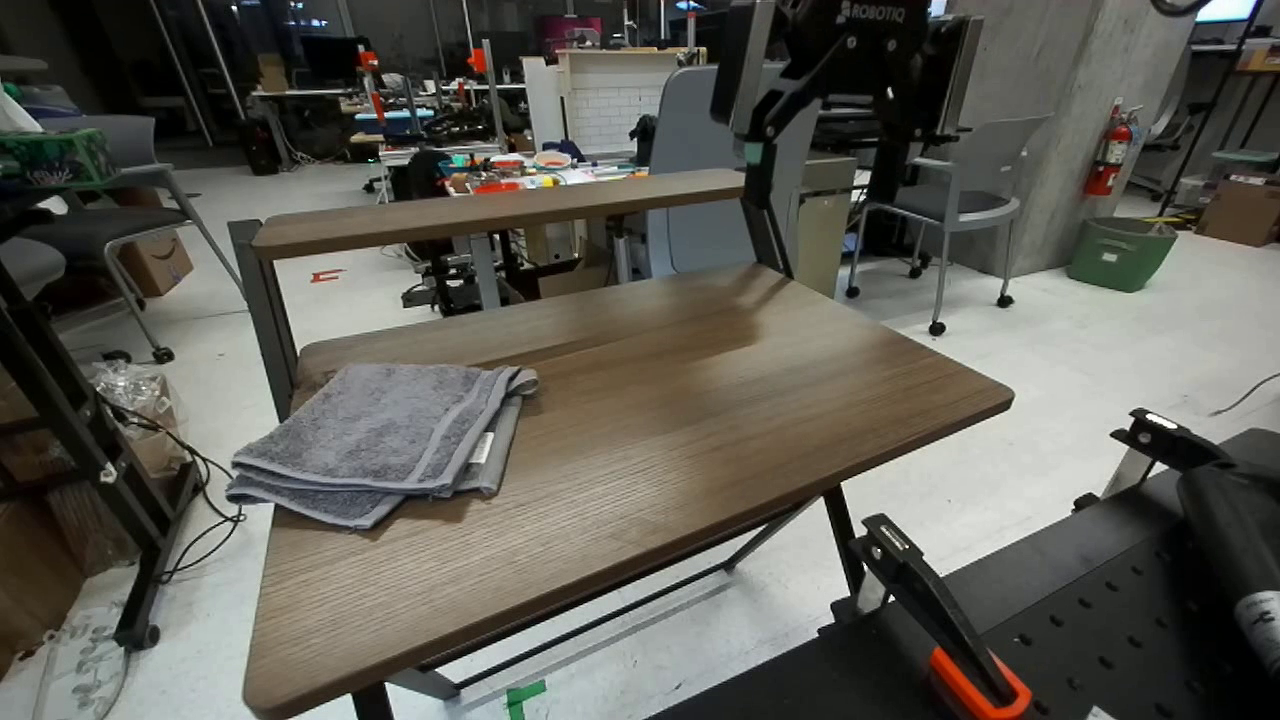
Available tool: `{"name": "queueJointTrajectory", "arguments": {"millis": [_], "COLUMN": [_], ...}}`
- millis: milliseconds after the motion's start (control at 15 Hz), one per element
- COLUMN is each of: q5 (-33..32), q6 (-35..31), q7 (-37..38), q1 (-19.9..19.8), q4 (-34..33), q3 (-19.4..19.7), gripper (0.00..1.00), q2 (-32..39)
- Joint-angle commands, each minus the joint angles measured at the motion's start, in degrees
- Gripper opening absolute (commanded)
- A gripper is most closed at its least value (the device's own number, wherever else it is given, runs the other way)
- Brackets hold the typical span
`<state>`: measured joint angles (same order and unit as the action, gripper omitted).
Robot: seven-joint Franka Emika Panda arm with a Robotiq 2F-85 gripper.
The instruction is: Move the towel to the right
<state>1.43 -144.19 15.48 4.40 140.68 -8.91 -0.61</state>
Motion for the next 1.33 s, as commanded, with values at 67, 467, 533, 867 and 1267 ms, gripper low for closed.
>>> {"name": "queueJointTrajectory", "arguments": {"millis": [67,467,533,867,1267], "q5": [1.3,0.0,-0.2,-0.7,-1.0], "q6": [-0.8,-1.0,-1.0,-3.3,-2.6], "q7": [-1.2,0.5,0.6,1.9,3.6], "q1": [0.9,3.0,3.6,7.9,14.7], "q4": [0.4,-4.0,-5.3,-14.0,-27.9], "q3": [0.7,-0.2,-0.2,-0.4,0.2], "gripper": [1.00,1.00,1.00,1.00,1.00], "q2": [-0.1,7.4,9.3,20.4,33.5]}}
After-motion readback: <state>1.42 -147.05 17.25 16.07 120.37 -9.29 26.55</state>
